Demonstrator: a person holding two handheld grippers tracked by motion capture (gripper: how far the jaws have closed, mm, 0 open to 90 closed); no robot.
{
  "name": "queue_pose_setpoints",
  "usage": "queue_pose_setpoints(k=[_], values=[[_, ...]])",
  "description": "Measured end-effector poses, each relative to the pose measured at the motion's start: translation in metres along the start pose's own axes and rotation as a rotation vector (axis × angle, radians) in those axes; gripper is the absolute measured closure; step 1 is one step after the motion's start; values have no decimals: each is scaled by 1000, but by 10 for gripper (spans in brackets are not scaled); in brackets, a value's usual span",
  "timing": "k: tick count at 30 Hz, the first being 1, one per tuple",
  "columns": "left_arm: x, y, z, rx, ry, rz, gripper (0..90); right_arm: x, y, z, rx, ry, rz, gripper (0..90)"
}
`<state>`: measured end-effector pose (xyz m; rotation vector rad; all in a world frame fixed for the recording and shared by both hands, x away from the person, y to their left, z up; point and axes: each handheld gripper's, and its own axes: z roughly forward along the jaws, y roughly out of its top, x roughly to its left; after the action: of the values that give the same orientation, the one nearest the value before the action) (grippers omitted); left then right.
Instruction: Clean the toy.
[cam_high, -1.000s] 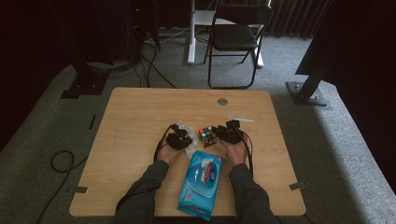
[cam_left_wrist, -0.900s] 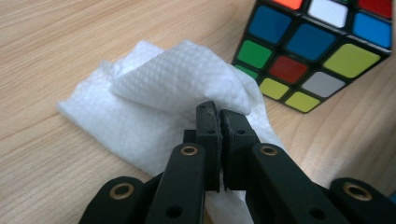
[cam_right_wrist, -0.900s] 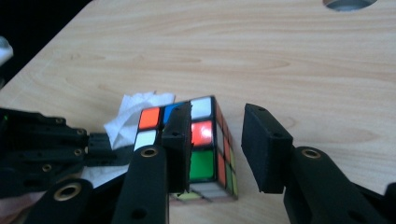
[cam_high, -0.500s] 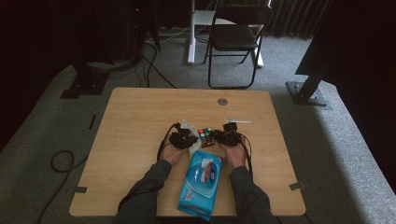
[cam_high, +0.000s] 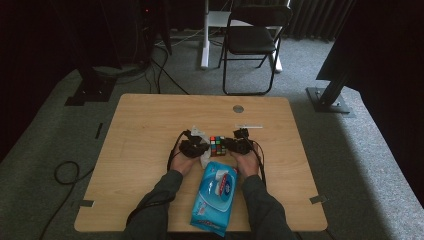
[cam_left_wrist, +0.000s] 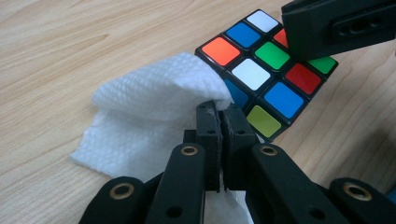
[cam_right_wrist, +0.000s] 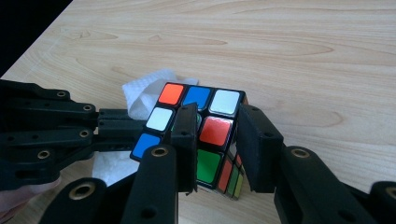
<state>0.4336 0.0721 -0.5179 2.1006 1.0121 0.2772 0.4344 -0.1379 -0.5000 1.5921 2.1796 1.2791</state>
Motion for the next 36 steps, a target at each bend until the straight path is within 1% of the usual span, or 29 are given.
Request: queue_pose_setpoints(k=[2,8,10,13,14,16,17,18,19,20,21,22,23,24,25,28,30,32,34,36], values=[[0,0,0,-2,-1,-5,875,1,0,0,2,-2,-3,693],[0,-1,-1,-6,-1,-1,874,-3,-1,1,0,19,38,696],[1,-1,-1,-9,-2,-2,874,-7,-1,1,-4,40,71,694],[1,0,-2,-14,-1,-4,875,-16,-4,1,-13,92,134,693],[1,0,-2,-14,-1,-3,874,-18,-4,0,-16,100,146,694],[1,1,-2,-15,-3,-3,875,-20,-4,-1,-20,100,152,702],[1,1,-2,-13,-3,-2,874,-20,-4,-1,-22,96,150,714],[0,1,-2,-13,0,0,874,-21,-4,-2,-31,100,156,821],[0,1,-2,-13,-2,0,874,-22,-3,-5,-46,91,165,847],[0,1,-2,-13,-1,1,875,-24,-2,-6,-45,88,173,848],[0,1,-2,-13,-1,1,874,-25,-2,-6,-43,89,172,858],[1,1,-1,-14,-2,1,874,-25,-2,-6,-29,55,158,861],[1,1,-1,-14,-1,1,874,-24,-3,-4,-6,16,134,847],[1,1,-1,-14,-1,1,874,-24,-5,-2,5,12,123,820],[1,1,-1,-16,0,-1,874,-24,-6,-2,1,6,129,783],[1,1,-2,-15,0,2,874,-24,-6,-6,-50,20,154,683],[2,1,-2,-15,-1,-1,874,-21,-4,-10,-67,35,142,653],[1,1,-1,-16,0,-2,874,-16,-2,-10,-60,43,105,633],[1,2,-1,-16,0,-3,874,-11,-1,-7,-40,47,78,634],[0,2,-2,-15,-1,-1,874,-6,-1,-3,-11,35,55,652]])
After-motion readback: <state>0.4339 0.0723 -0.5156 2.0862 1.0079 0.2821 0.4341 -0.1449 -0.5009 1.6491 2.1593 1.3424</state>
